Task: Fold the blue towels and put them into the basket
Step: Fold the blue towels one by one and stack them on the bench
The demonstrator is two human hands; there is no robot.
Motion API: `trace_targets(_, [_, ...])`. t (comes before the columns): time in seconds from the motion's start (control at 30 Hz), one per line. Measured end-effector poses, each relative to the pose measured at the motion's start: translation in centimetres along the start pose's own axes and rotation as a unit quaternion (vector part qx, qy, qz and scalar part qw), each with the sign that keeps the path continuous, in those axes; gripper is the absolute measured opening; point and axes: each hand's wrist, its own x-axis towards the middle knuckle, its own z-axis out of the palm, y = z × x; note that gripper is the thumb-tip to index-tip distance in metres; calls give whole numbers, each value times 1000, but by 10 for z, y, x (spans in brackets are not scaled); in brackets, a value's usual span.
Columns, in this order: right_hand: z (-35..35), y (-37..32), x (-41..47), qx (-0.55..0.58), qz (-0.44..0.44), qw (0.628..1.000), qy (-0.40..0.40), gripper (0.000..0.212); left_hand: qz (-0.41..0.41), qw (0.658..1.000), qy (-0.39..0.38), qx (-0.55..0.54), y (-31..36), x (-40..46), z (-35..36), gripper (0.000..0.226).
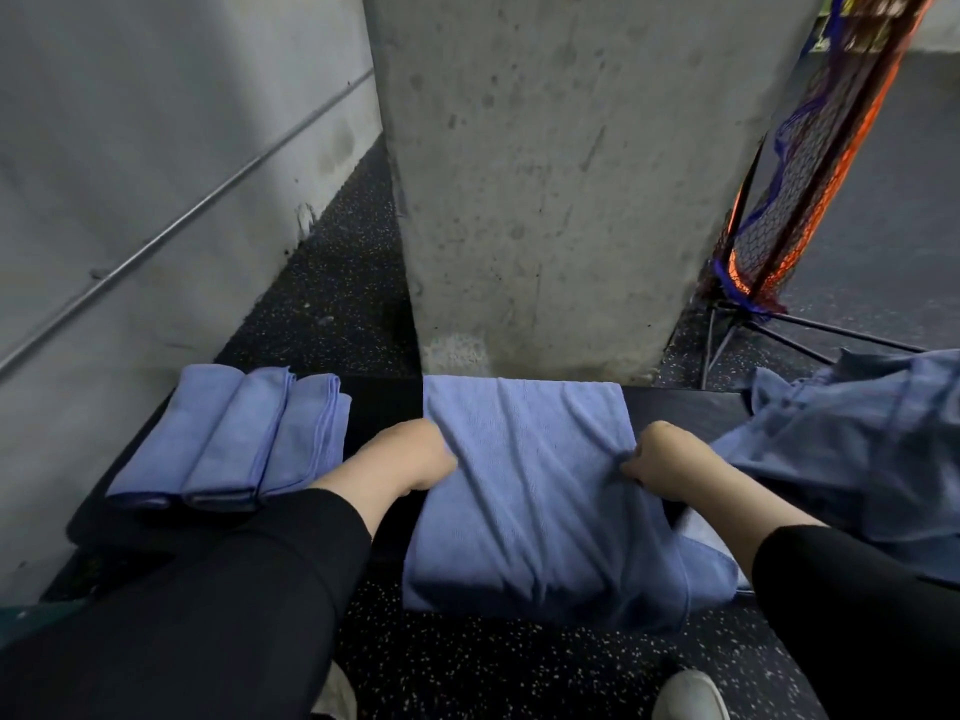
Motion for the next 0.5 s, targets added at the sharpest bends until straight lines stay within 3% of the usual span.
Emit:
trace_targets(0.1, [-11,-9,8,104,-29,989,103,25,47,974,135,-177,3,7,-9,29])
trace_targets(0.13, [-17,-12,10,180,-42,970,156,25,62,944,175,-274,5,8,-13,31])
trace_targets(0.2, [-29,-17,12,336,-36,916,216,25,72,869,157,-463,7,8,-16,39])
trace_targets(0.27, [-28,-18,11,409,-24,897,166,35,55,839,52,-540,5,8,-11,35])
trace_targets(0.33, [-17,-15,6,428,-20,903,37,38,31,867,-32,-496,1,10,1,23])
trace_targets(0.4, [-8,-11,4,407,-11,911,-67,34,30,878,-27,-477,3,13,3,5])
trace_targets(0.43, [-9,-12,4,410,-21,909,-65,29,31,866,-8,-499,4,12,-1,7])
trace_targets(0.5, [-17,-14,10,459,-35,886,44,15,32,816,32,-577,9,12,-11,18])
